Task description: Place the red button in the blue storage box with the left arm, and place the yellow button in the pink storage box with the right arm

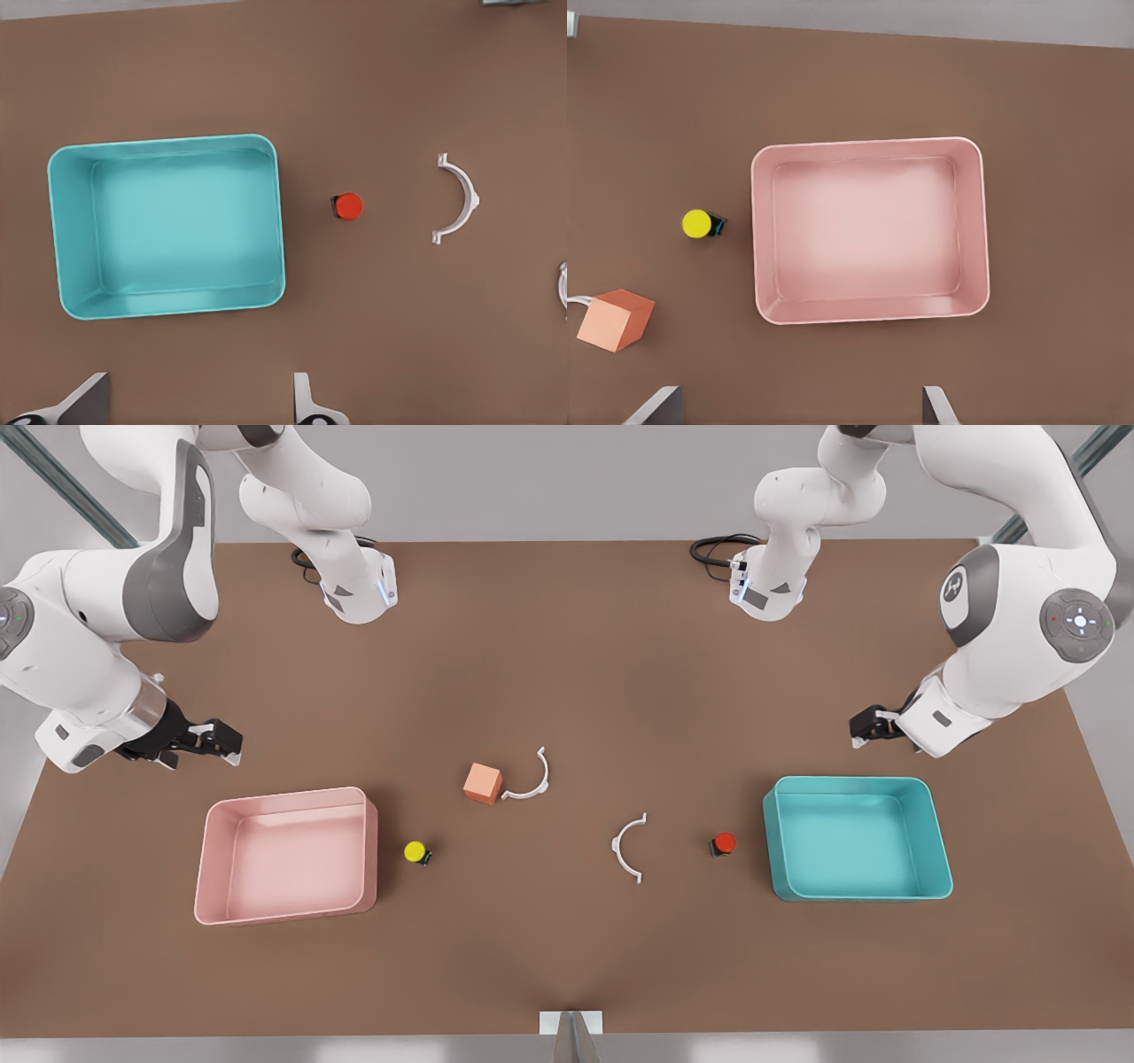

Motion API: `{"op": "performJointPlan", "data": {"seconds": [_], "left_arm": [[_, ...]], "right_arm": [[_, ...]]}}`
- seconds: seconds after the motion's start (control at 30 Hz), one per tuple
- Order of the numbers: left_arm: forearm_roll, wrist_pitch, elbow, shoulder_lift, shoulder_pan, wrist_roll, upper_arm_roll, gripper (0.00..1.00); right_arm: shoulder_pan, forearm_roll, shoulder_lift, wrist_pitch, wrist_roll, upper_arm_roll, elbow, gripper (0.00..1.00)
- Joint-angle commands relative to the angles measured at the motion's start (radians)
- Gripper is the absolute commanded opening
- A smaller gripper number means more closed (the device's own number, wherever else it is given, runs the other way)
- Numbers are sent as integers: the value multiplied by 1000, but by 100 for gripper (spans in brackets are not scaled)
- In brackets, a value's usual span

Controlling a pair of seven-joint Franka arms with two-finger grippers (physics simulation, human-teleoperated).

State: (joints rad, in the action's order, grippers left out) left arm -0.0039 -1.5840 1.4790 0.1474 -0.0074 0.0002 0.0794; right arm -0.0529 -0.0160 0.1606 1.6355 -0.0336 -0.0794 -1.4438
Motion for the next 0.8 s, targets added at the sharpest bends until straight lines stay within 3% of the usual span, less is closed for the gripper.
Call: {"op": "performJointPlan", "data": {"seconds": [0.0,0.07,0.17,0.3,0.43,0.77], "left_arm": [[1,-5,-2,8,-3,1,2,100],[2,-11,-31,90,-83,0,6,100],[1,-220,-69,257,-266,-152,5,100],[-5,-430,-43,389,-275,-195,2,100],[-2,-633,73,428,-247,-186,-1,100],[2,-671,99,518,-246,-192,-21,100]], "right_arm": [[-1,1,-1,0,-8,0,0,100],[2,1,8,-3,7,-19,2,100],[4,-21,88,84,8,-88,3,100],[99,-56,229,290,104,-102,3,100],[159,-55,373,435,84,-115,-1,100],[180,-51,494,527,251,-138,-18,100]]}}
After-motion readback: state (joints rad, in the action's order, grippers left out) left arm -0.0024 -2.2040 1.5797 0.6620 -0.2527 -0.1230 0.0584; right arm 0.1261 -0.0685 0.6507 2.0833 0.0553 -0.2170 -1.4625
